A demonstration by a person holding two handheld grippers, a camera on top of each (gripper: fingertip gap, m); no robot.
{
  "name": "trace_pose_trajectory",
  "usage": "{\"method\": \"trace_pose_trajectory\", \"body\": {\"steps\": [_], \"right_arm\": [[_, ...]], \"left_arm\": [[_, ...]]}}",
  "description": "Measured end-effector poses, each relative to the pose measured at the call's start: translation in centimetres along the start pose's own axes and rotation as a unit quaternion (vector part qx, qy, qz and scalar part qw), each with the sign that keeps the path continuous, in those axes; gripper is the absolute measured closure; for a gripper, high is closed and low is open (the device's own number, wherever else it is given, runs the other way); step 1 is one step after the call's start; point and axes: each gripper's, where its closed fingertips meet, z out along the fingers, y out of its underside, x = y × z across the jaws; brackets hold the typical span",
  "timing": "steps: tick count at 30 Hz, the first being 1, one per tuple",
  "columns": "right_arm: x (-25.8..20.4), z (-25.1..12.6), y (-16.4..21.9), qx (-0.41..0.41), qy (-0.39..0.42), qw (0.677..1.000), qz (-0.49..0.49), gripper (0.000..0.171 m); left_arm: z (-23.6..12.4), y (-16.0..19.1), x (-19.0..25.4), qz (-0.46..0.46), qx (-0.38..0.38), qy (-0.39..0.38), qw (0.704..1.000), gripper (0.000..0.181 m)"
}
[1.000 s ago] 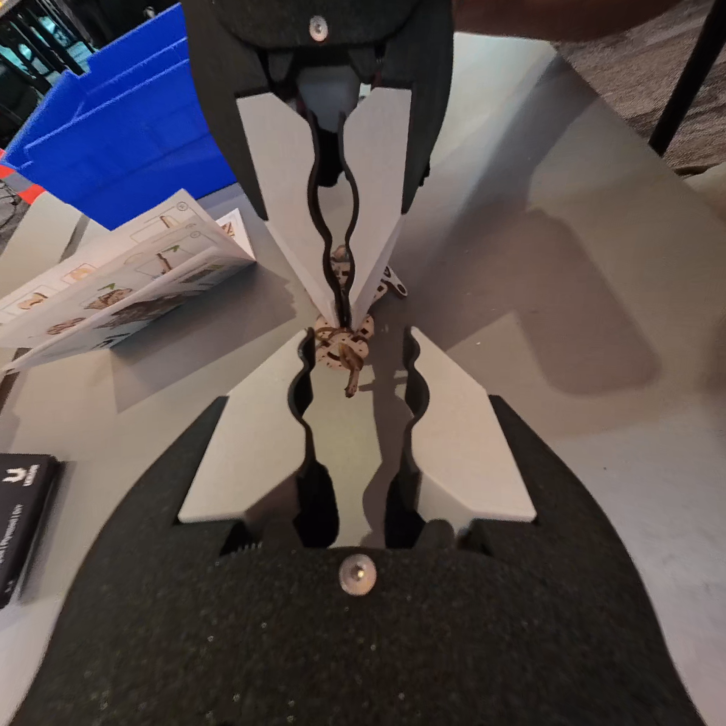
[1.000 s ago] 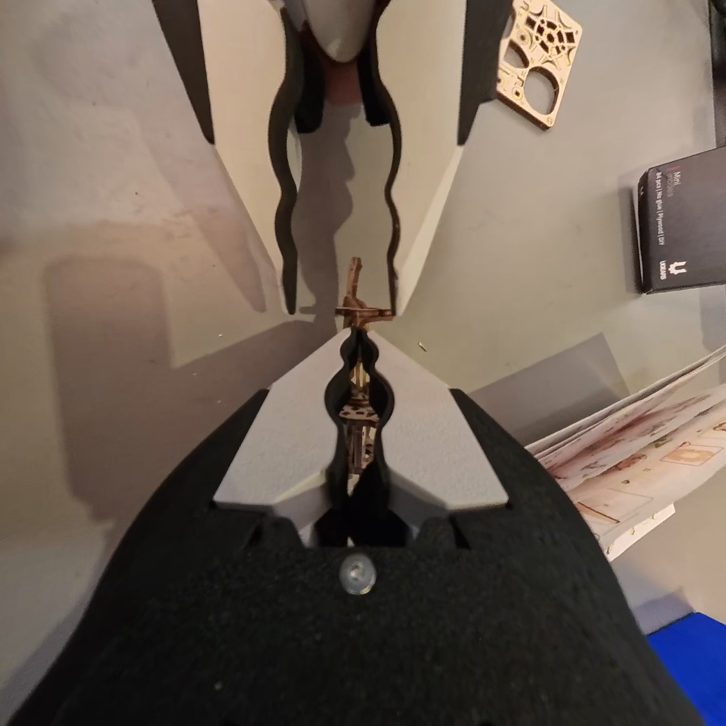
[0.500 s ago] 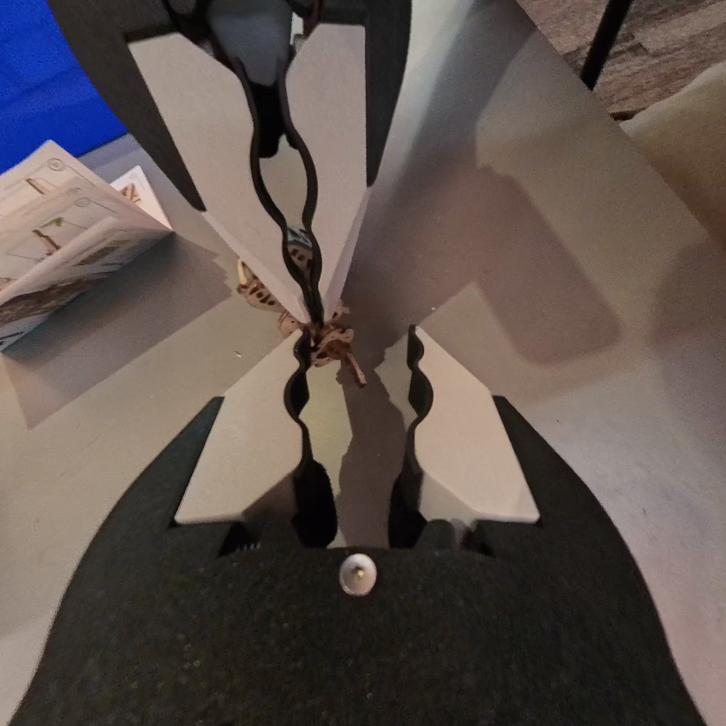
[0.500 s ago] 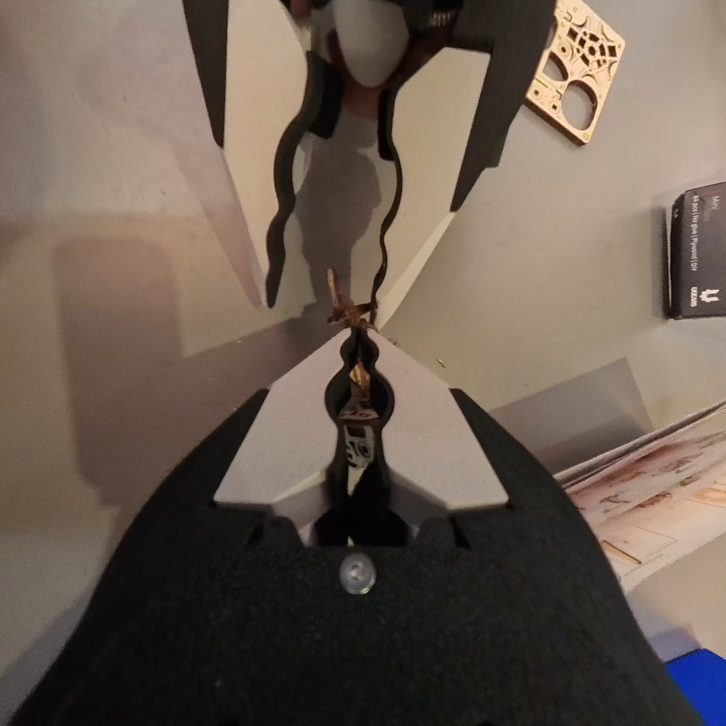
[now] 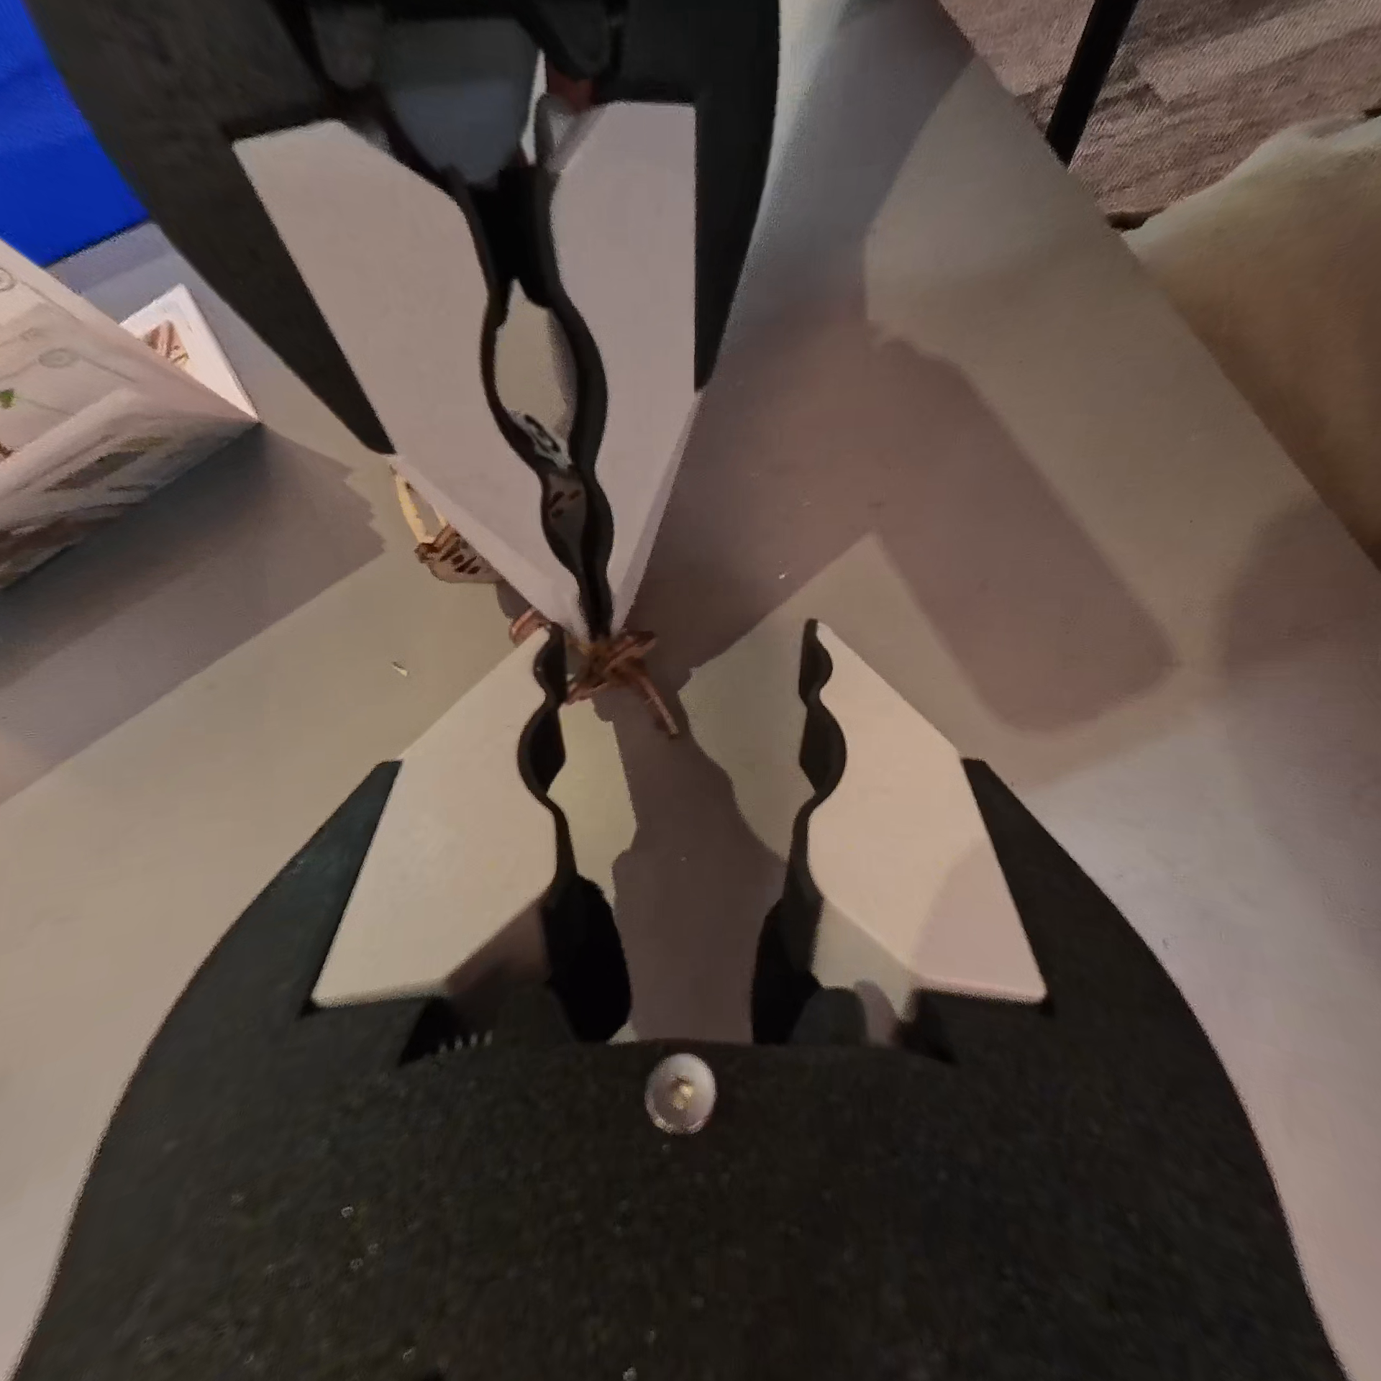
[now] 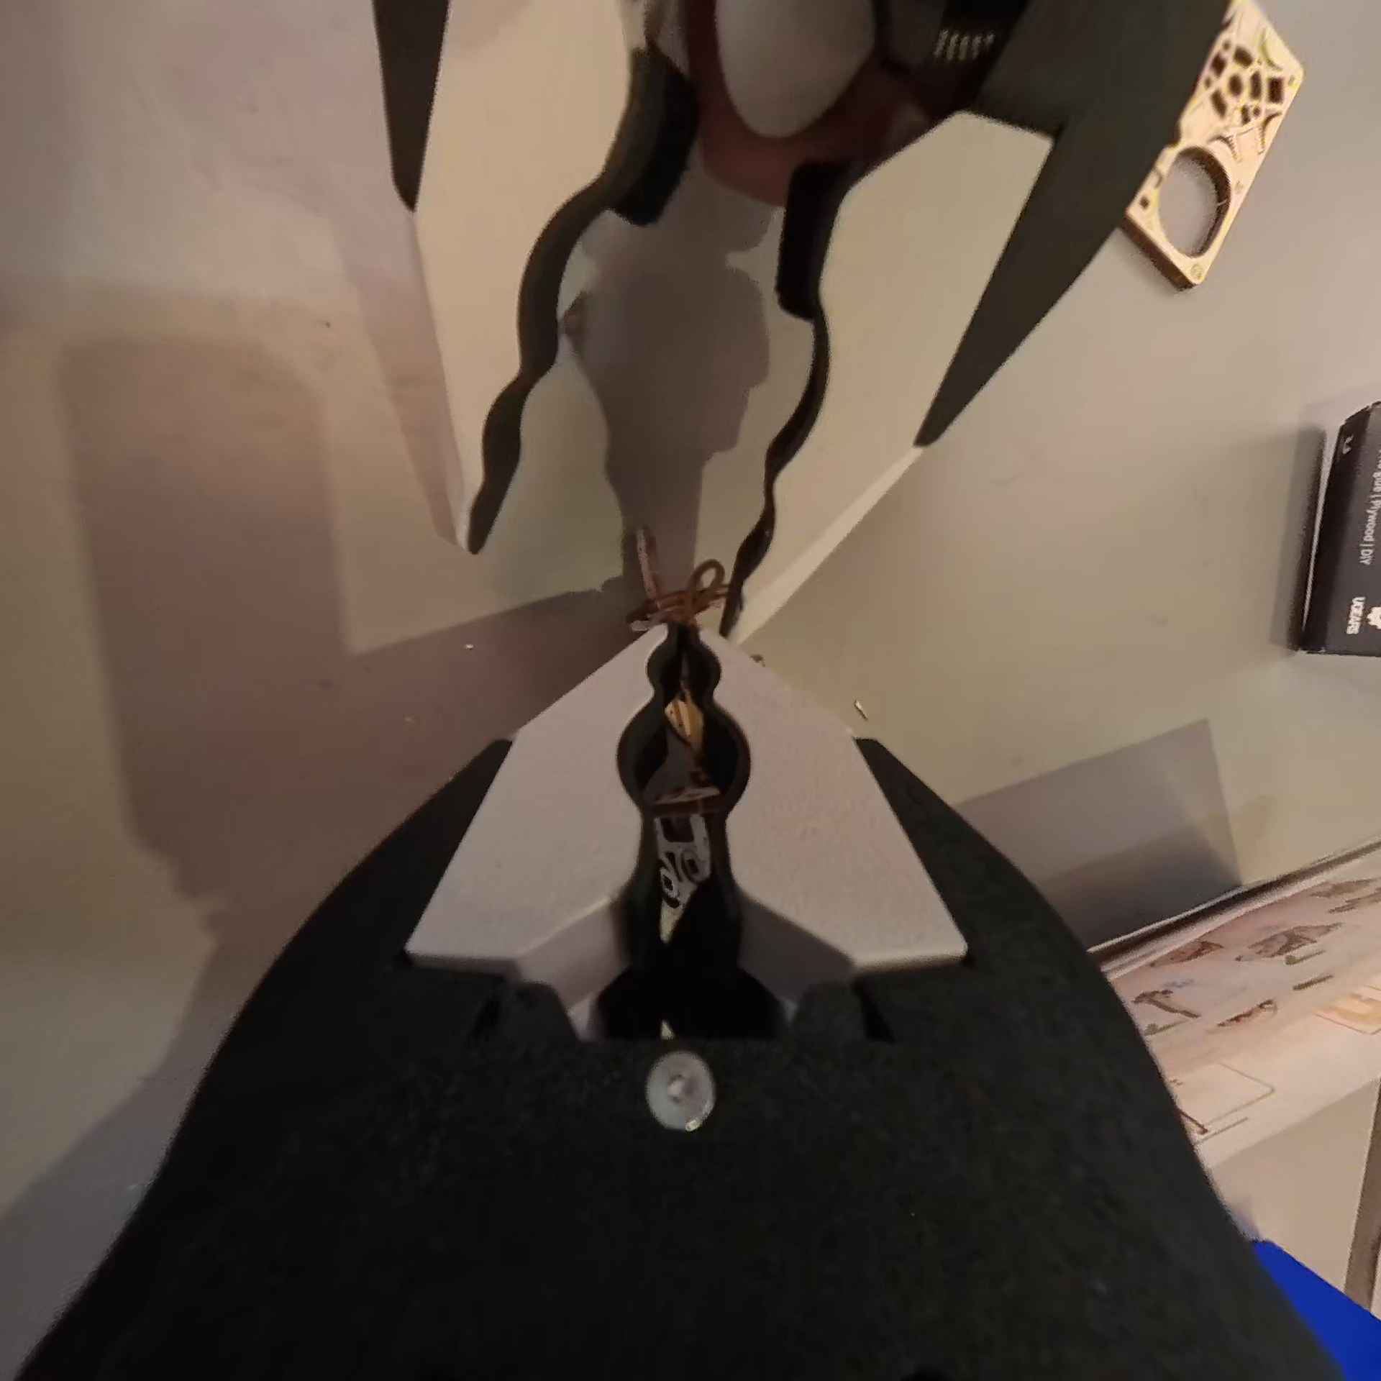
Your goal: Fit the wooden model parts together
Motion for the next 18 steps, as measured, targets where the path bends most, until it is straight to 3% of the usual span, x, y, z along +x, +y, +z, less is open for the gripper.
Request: {"method": "trace_pose_trajectory", "body": {"steps": [10, 18], "right_arm": [[0.2, 0.0, 0.1, 0.004, 0.004, 1.0, 0.017, 0.171], [0.2, 0.0, 0.1, -0.001, 0.004, 1.0, 0.016, 0.171]], "left_arm": [[-2.0, 0.3, -0.6, 0.005, -0.005, -0.051, 0.999, 0.129], [-1.7, 0.6, 0.1, -0.004, -0.022, -0.028, 0.999, 0.133]]}}
